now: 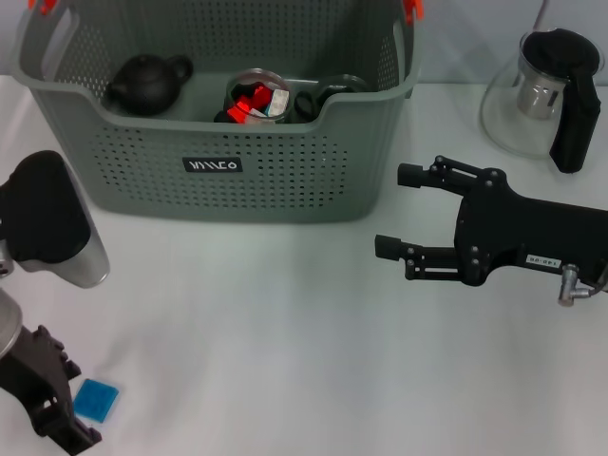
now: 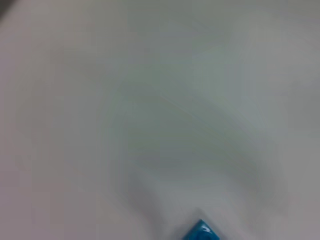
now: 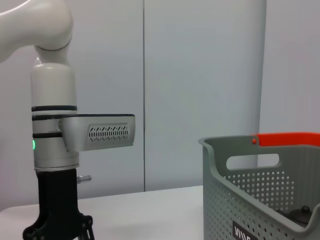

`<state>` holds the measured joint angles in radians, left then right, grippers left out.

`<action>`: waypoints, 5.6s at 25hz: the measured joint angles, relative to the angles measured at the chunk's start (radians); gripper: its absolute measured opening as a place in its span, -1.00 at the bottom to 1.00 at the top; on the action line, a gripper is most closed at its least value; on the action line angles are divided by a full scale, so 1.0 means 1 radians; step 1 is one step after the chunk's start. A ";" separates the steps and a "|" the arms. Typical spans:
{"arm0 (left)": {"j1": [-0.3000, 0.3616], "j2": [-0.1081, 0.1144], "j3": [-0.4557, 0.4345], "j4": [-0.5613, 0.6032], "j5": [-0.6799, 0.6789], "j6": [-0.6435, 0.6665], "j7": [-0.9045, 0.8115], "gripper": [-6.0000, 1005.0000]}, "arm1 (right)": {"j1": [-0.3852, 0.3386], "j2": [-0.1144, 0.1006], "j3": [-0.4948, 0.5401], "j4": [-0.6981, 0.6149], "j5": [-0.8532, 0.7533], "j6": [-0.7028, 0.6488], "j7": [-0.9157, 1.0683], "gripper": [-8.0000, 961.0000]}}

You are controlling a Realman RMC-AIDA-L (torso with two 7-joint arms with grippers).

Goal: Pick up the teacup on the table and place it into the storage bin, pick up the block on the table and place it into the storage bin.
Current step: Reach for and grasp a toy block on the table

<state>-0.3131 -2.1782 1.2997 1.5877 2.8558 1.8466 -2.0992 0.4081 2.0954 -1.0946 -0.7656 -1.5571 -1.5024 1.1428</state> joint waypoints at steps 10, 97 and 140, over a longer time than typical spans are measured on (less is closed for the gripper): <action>-0.022 0.004 -0.007 -0.001 0.000 0.114 -0.128 0.73 | 0.000 -0.003 -0.001 0.000 0.000 -0.002 0.000 0.92; -0.005 0.002 -0.083 -0.194 -0.062 -0.376 -0.019 0.41 | 0.000 -0.005 0.036 0.000 -0.040 -0.007 0.009 0.92; 0.000 0.002 -0.084 -0.137 -0.064 -0.322 -0.017 0.18 | 0.000 -0.008 0.031 -0.003 -0.040 -0.013 0.010 0.92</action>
<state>-0.3134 -2.1761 1.2157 1.4505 2.7920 1.5241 -2.1158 0.4080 2.0877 -1.0641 -0.7682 -1.5968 -1.5157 1.1531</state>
